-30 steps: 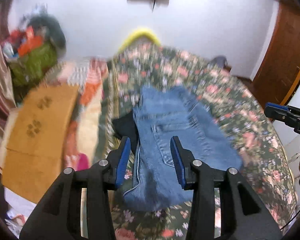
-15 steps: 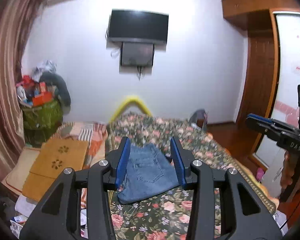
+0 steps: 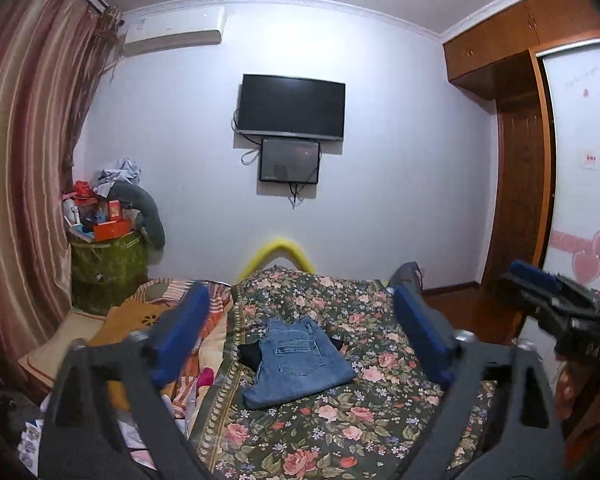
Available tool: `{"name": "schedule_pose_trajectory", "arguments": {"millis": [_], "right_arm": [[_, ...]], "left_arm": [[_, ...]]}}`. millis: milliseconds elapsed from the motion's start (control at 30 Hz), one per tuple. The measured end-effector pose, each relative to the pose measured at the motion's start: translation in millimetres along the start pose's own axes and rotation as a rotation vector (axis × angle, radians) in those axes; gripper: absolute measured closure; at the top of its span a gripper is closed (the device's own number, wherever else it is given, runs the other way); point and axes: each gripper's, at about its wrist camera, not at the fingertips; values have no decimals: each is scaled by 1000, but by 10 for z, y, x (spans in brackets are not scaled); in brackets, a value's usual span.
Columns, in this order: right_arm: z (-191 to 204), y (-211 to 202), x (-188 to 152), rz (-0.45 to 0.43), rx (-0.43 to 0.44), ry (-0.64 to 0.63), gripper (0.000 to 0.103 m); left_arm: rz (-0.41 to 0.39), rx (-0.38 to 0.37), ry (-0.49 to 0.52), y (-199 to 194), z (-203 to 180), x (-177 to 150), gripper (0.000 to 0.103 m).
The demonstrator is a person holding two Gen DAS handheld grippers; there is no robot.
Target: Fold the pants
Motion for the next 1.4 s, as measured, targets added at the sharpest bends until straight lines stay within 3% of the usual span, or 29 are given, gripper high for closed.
{"name": "schedule_pose_trajectory", "arguments": {"millis": [133, 200, 667, 1400], "right_arm": [[27, -39, -19, 2, -30, 11, 12], [29, -33, -24, 7, -47, 7, 1], [90, -139, -61, -6, -57, -15, 0], [45, -186, -45, 3, -76, -5, 0]], "left_arm": [[-4, 15, 5, -58, 23, -18, 1], [4, 16, 5, -74, 16, -42, 0], [21, 36, 31, -118, -31, -180, 0], [50, 3, 28, -51, -103, -265, 0]]}}
Point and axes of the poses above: each gripper's, at about its wrist camera, not at the fingertips, and y roughly the way its jaws point, z to its left, x to its top, and after that the axes turned 14 degrees about -z, right-handed
